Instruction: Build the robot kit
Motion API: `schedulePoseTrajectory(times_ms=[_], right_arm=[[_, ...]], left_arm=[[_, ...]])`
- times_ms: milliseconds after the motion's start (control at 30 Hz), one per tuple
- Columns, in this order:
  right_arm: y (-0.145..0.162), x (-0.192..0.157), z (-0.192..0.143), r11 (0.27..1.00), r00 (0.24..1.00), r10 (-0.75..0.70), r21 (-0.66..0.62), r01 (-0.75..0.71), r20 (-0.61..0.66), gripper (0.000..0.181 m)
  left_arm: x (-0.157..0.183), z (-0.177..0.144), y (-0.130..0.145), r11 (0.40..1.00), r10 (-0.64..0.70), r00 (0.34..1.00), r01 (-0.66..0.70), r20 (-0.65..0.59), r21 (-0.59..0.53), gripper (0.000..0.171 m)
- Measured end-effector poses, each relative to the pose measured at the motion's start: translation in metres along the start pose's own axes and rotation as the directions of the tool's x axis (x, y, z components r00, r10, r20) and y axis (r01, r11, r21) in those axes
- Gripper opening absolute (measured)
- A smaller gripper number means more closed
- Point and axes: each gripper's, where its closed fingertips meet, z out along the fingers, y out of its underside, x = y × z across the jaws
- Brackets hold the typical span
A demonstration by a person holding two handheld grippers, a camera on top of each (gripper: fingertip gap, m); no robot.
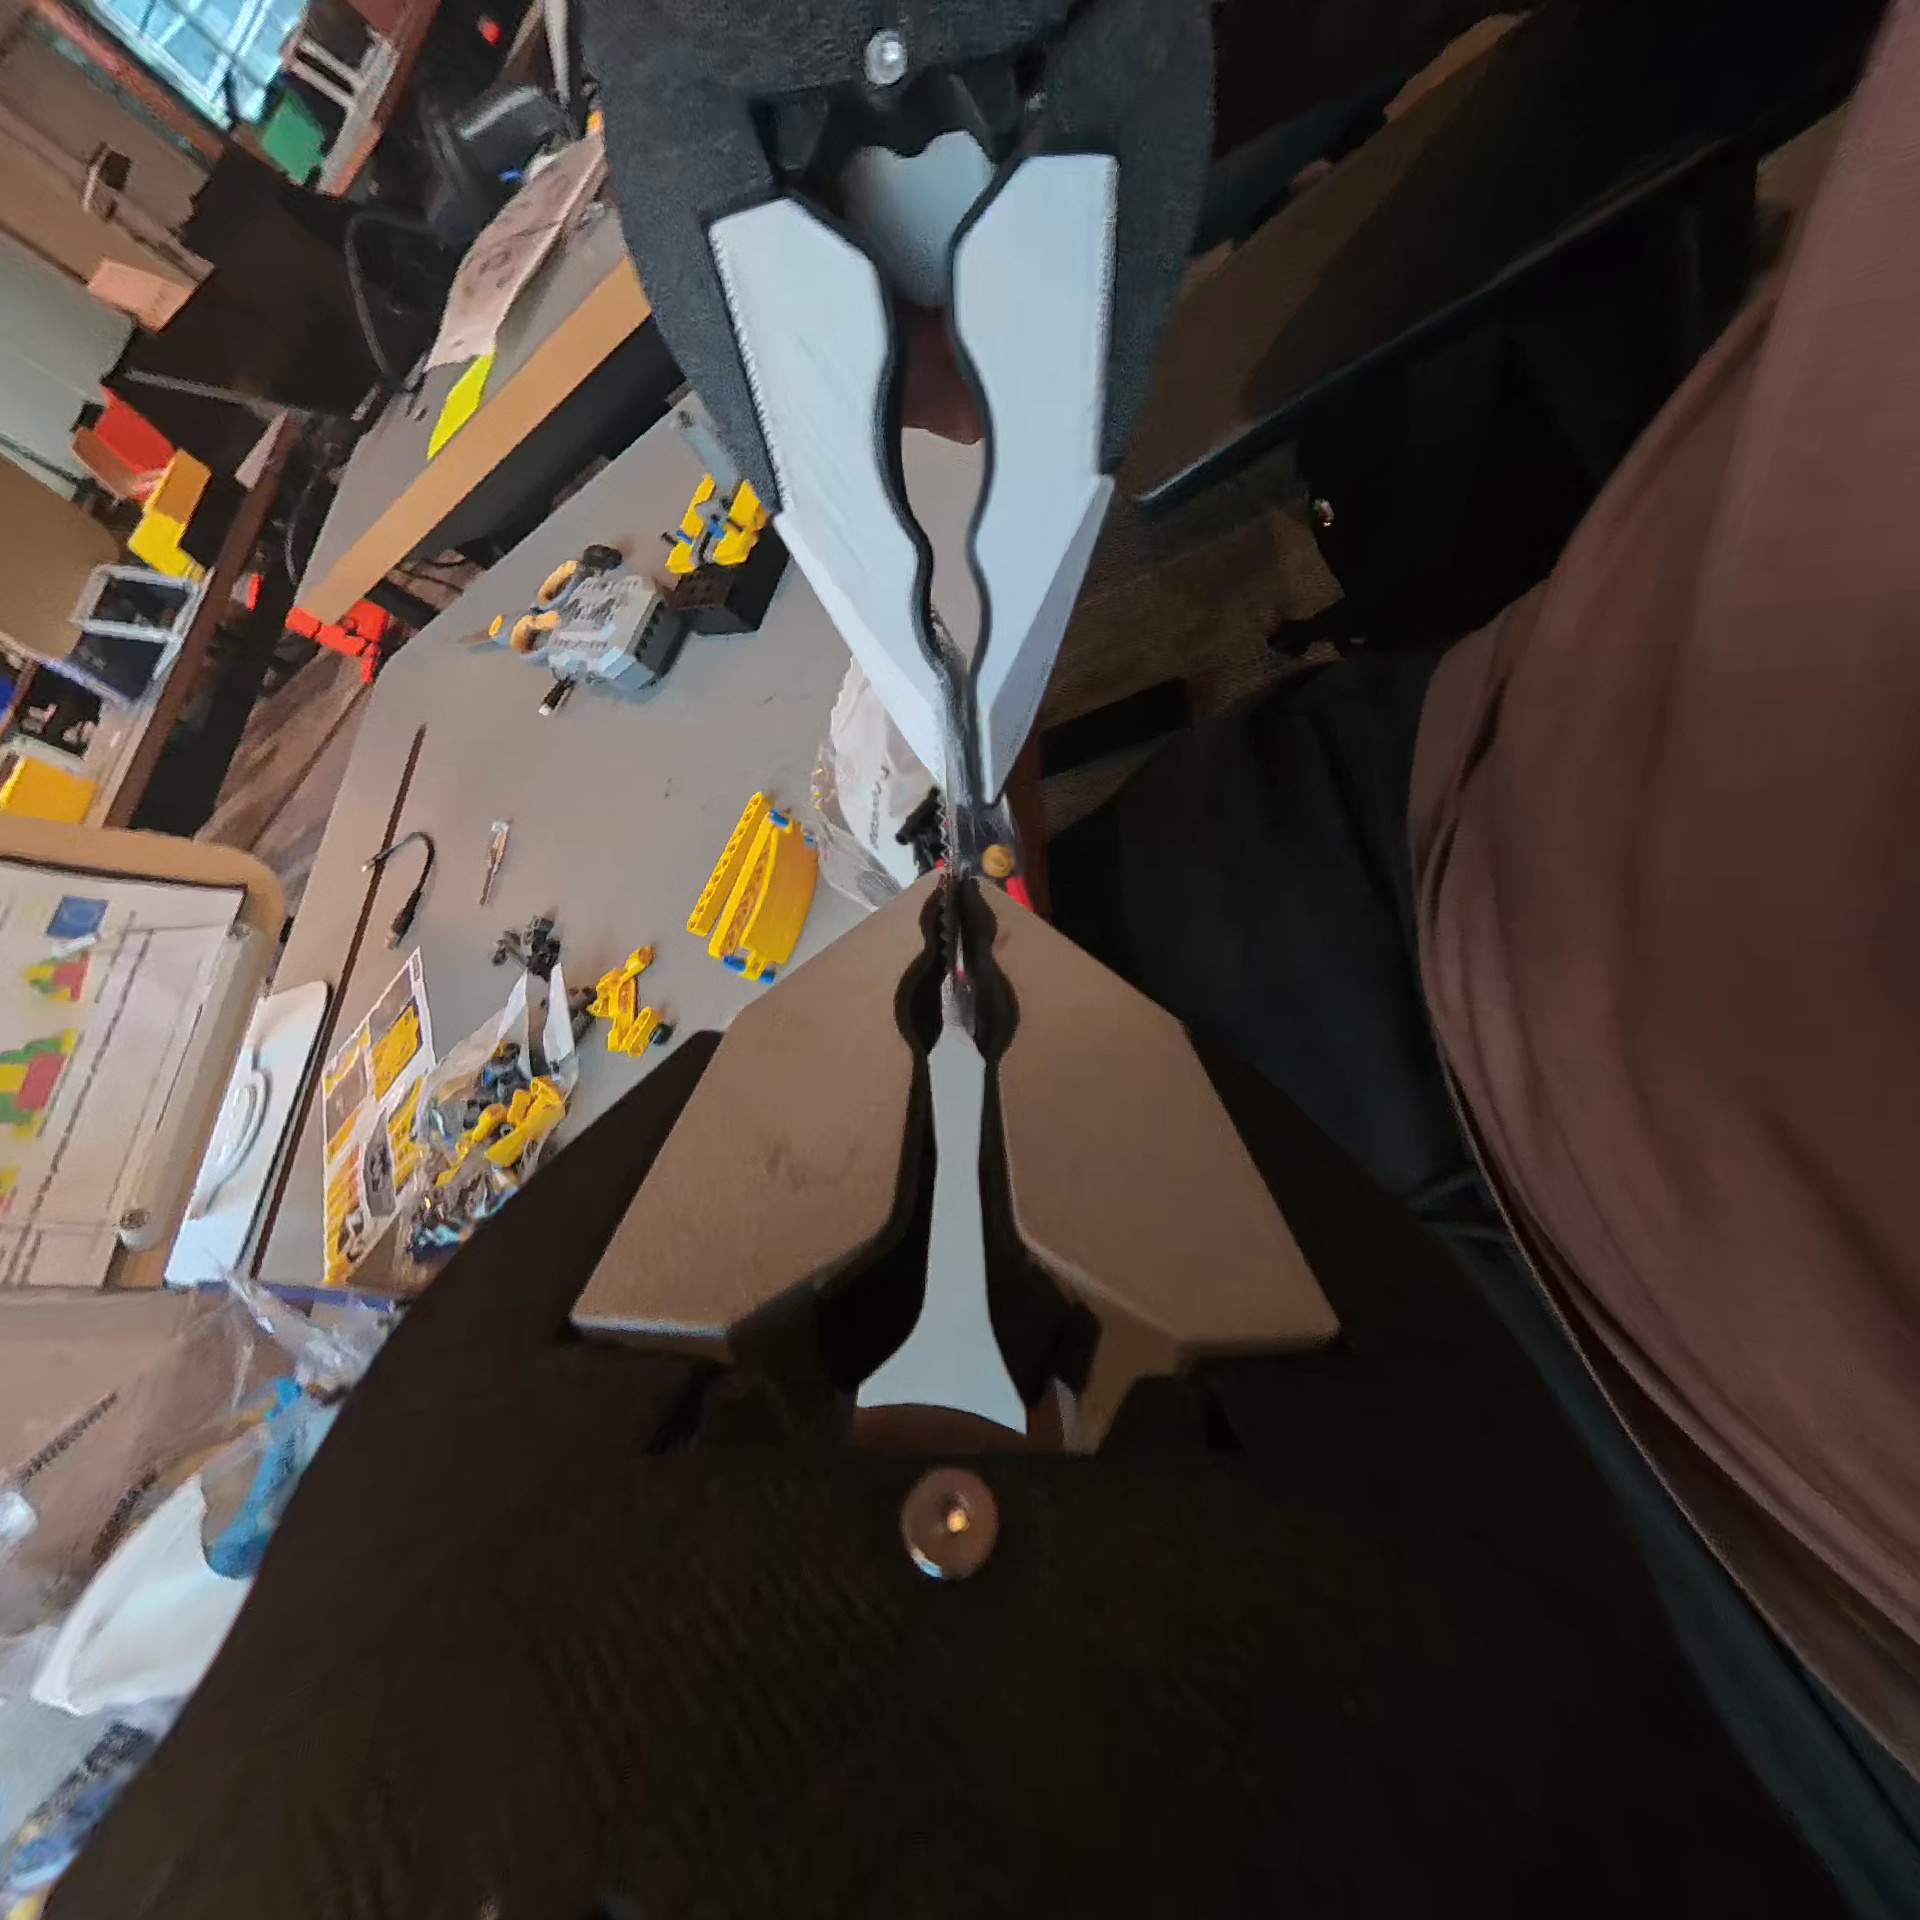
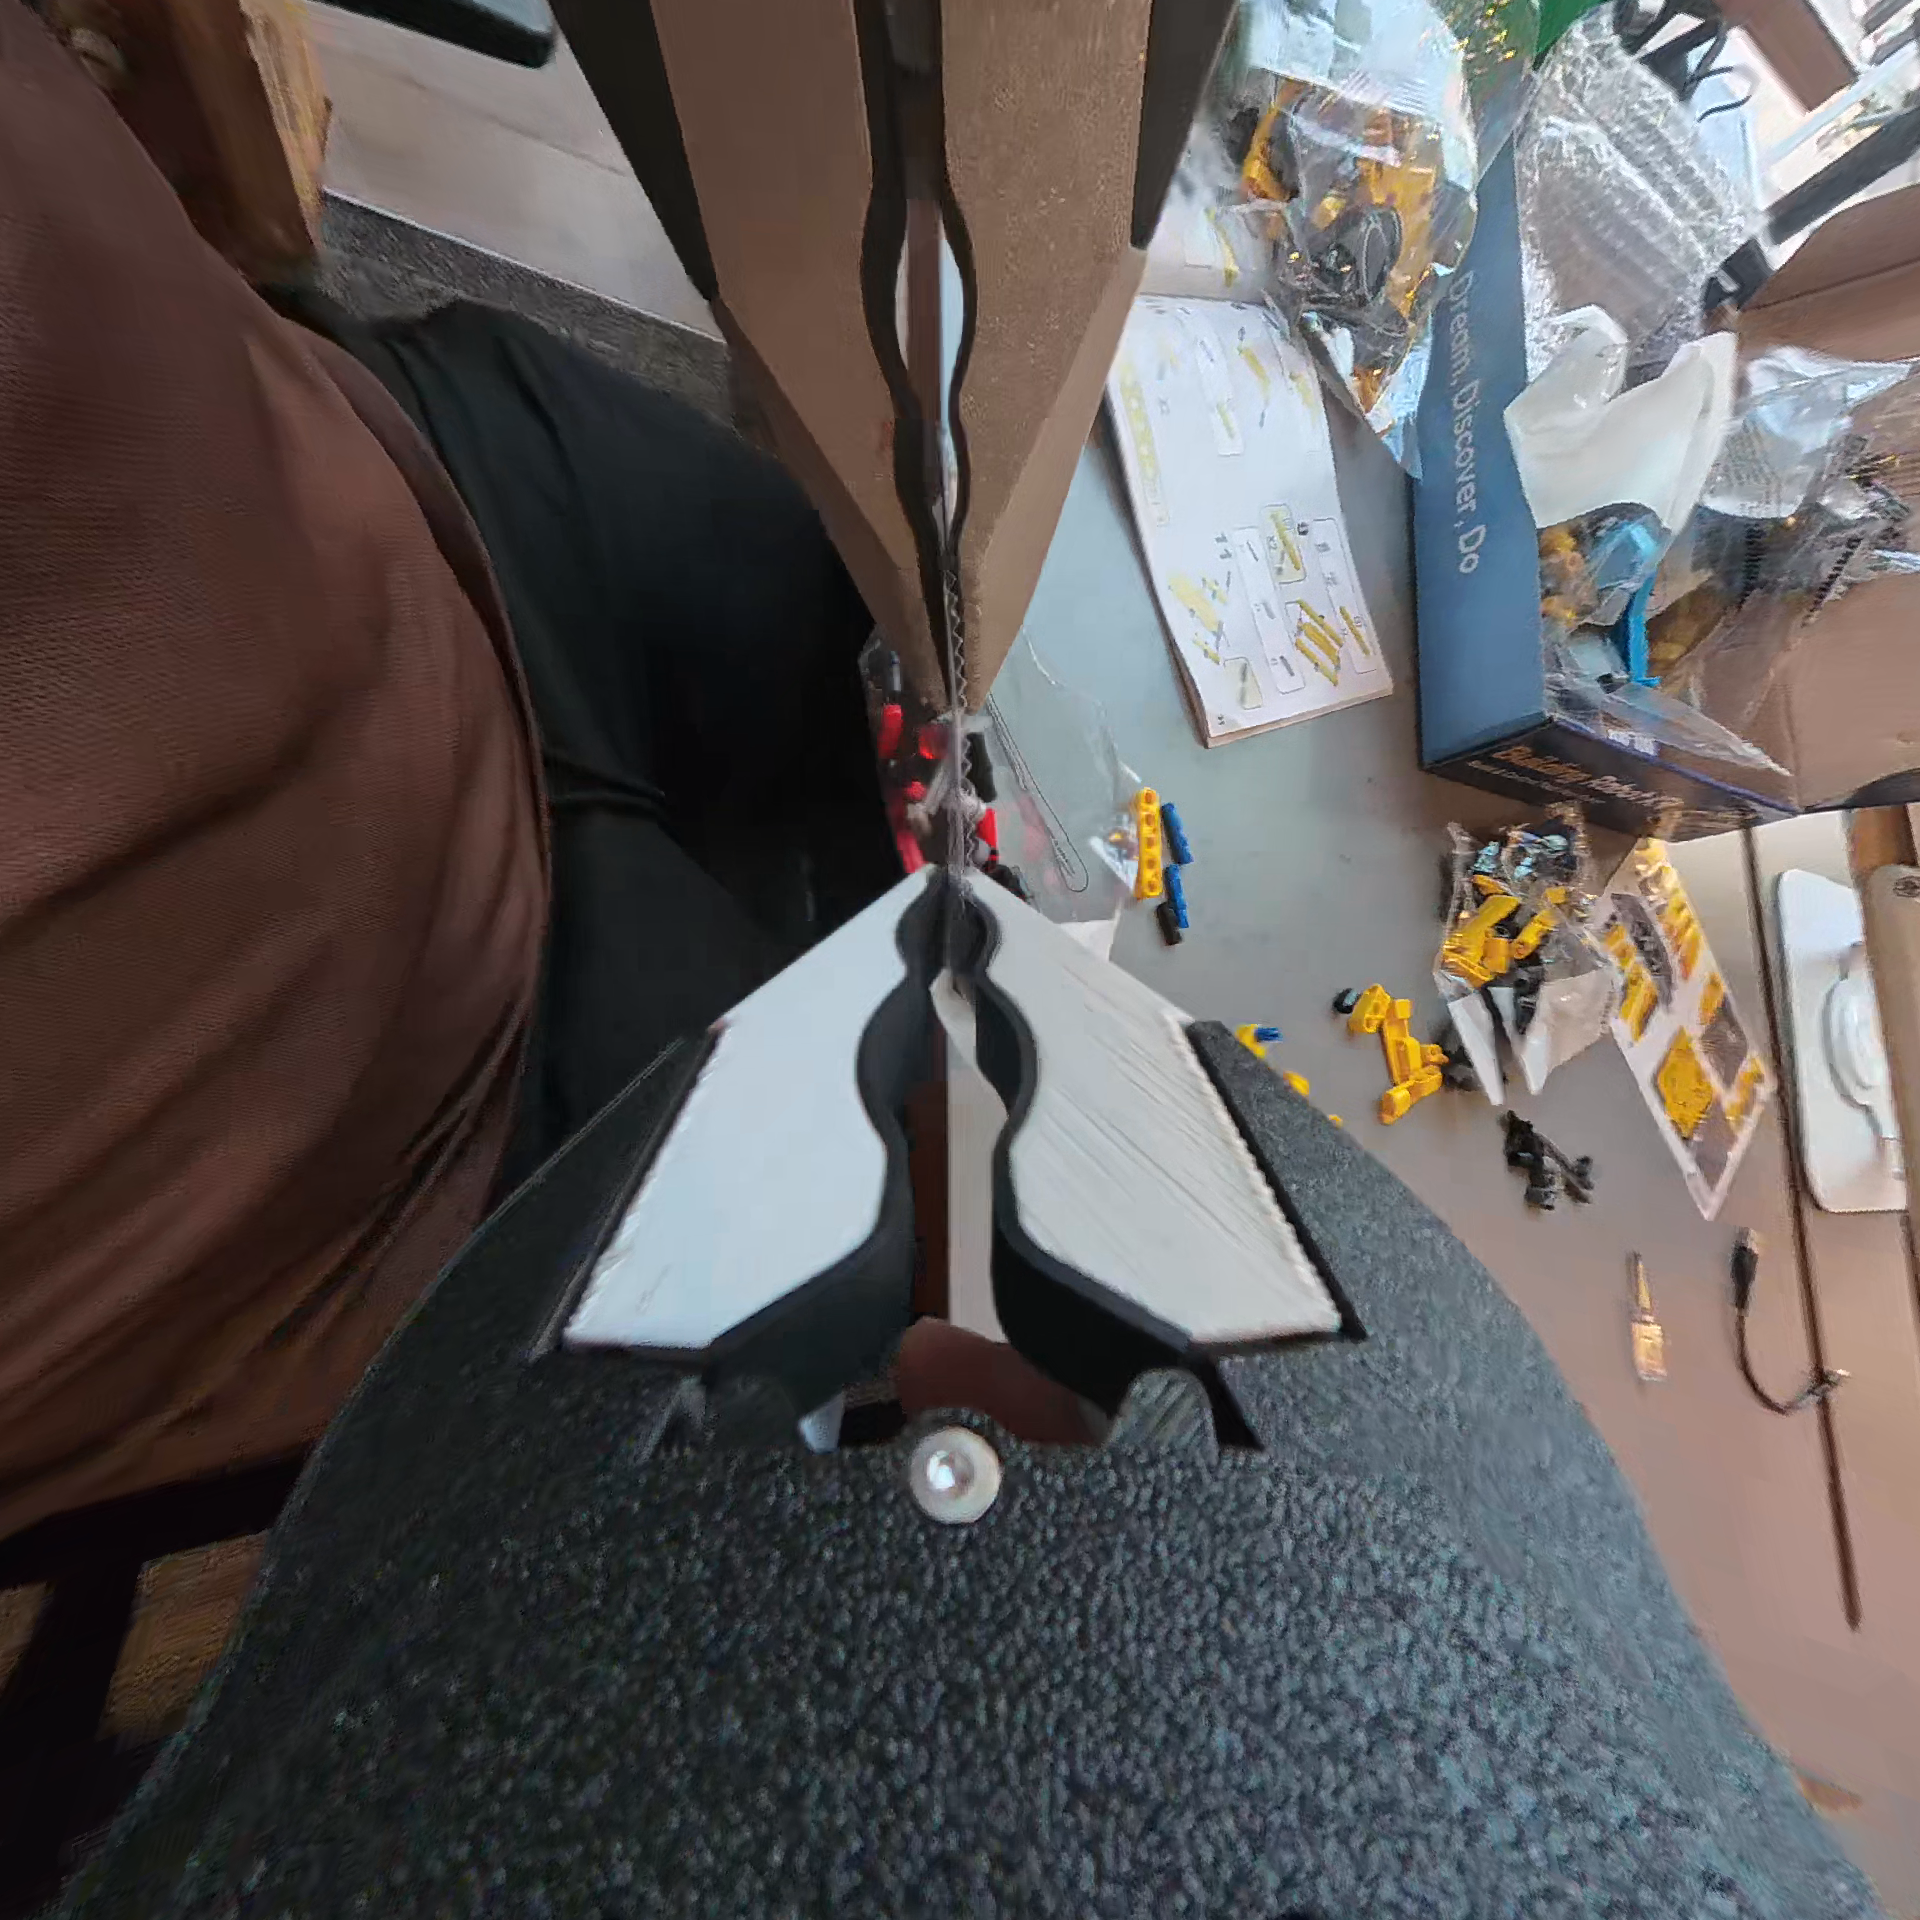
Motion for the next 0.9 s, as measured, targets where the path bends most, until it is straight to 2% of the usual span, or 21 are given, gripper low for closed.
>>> schedulePoseTrajectory(times_ms=[100, 167, 233, 300, 433, 533, 667, 767, 900], right_arm=[[-0.002, 0.016, 0.004, 0.997, 0.994, -0.082, -0.011, 0.081, -0.076, 0.0], [0.001, 0.022, 0.007, 0.991, 0.987, -0.129, -0.035, 0.126, -0.095, 0.0], [0.005, 0.023, 0.01, 0.984, 0.981, -0.178, -0.032, 0.175, -0.083, 0.0], [0.004, 0.027, 0.012, 0.98, 0.977, -0.198, -0.007, 0.198, -0.084, 0.0], [-0.014, 0.035, 0.013, 0.966, 0.965, -0.233, 0.083, 0.244, -0.12, 0.0], [-0.023, 0.038, 0.018, 0.949, 0.947, -0.281, 0.105, 0.299, -0.156, 0.0], [-0.013, 0.042, 0.033, 0.948, 0.941, -0.301, 0.061, 0.313, -0.156, 0.0], [-0.013, 0.039, 0.04, 0.949, 0.946, -0.284, 0.098, 0.301, -0.155, 0.0], [-0.003, 0.031, 0.052, 0.957, 0.959, -0.258, 0.104, 0.271, -0.118, 0.0]], left_arm=[[-0.015, -0.004, 0.006, 0.985, -0.165, 0.985, 0.163, 0.043, 0.048, 0.001], [-0.022, -0.01, 0.017, 0.969, -0.239, 0.969, 0.234, 0.064, 0.072, 0.032], [-0.021, -0.013, 0.038, 0.964, -0.264, 0.964, 0.264, 0.042, 0.01, 0.07], [-0.022, -0.013, 0.057, 0.95, -0.312, 0.95, 0.312, 0.026, -0.019, 0.076], [-0.016, 0.004, 0.072, 0.892, -0.452, 0.892, 0.451, -0.027, -0.015, 0.072], [-0.017, 0.016, 0.088, 0.909, -0.407, 0.913, 0.409, 0.037, -0.083, 0.063], [-0.022, 0.023, 0.095, 0.917, -0.386, 0.919, 0.392, 0.077, -0.08, 0.045], [-0.027, 0.025, 0.102, 0.931, -0.344, 0.932, 0.354, 0.116, -0.085, 0.02], [-0.023, 0.028, 0.113, 0.955, -0.243, 0.962, 0.26, 0.124, -0.143, 0.011]])
